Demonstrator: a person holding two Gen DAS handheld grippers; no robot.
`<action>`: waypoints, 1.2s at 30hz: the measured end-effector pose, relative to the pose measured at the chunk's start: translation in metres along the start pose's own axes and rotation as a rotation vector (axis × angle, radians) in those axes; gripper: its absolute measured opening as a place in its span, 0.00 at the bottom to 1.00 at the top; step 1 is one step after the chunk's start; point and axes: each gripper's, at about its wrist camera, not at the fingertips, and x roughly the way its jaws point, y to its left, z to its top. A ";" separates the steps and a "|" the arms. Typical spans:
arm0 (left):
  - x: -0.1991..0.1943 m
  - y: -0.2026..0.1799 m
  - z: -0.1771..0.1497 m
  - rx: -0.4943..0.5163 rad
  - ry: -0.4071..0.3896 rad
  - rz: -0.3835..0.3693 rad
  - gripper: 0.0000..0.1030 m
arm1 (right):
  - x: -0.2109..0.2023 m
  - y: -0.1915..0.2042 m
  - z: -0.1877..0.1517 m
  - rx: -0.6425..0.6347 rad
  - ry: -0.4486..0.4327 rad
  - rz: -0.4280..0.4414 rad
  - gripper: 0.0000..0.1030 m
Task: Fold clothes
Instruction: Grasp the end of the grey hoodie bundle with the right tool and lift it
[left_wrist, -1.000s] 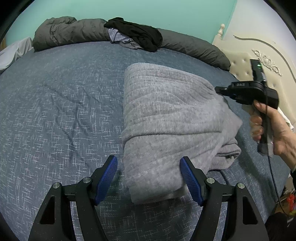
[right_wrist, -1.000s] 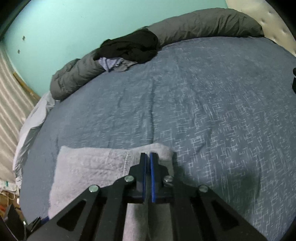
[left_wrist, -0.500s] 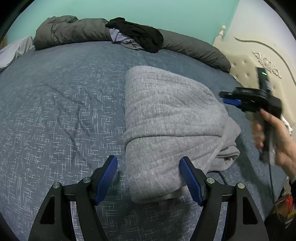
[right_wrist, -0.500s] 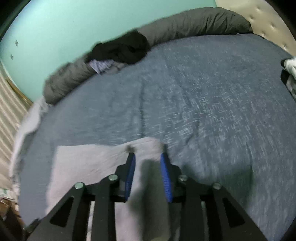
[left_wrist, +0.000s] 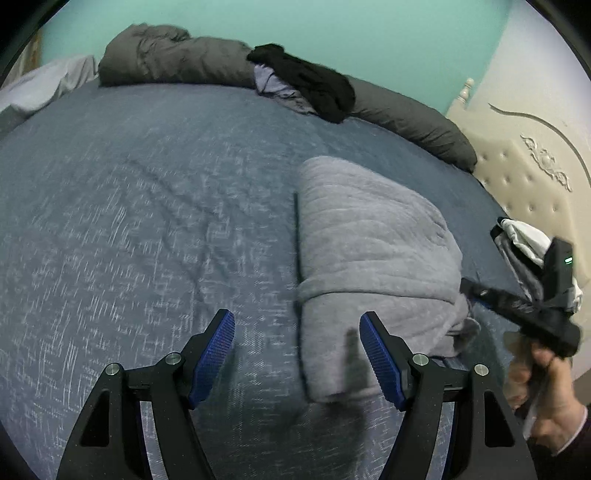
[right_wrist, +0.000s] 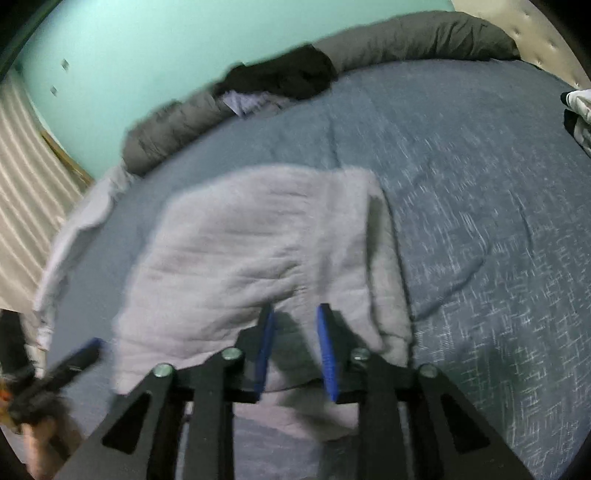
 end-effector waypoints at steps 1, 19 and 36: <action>0.002 0.002 -0.001 0.001 0.011 0.006 0.72 | 0.002 -0.003 0.001 0.014 0.000 -0.001 0.16; -0.030 0.056 -0.008 -0.120 -0.033 0.037 0.72 | -0.010 0.082 -0.069 -0.021 0.152 0.166 0.40; -0.055 0.085 -0.014 -0.155 -0.067 0.053 0.72 | 0.042 0.103 -0.080 0.200 0.141 0.198 0.52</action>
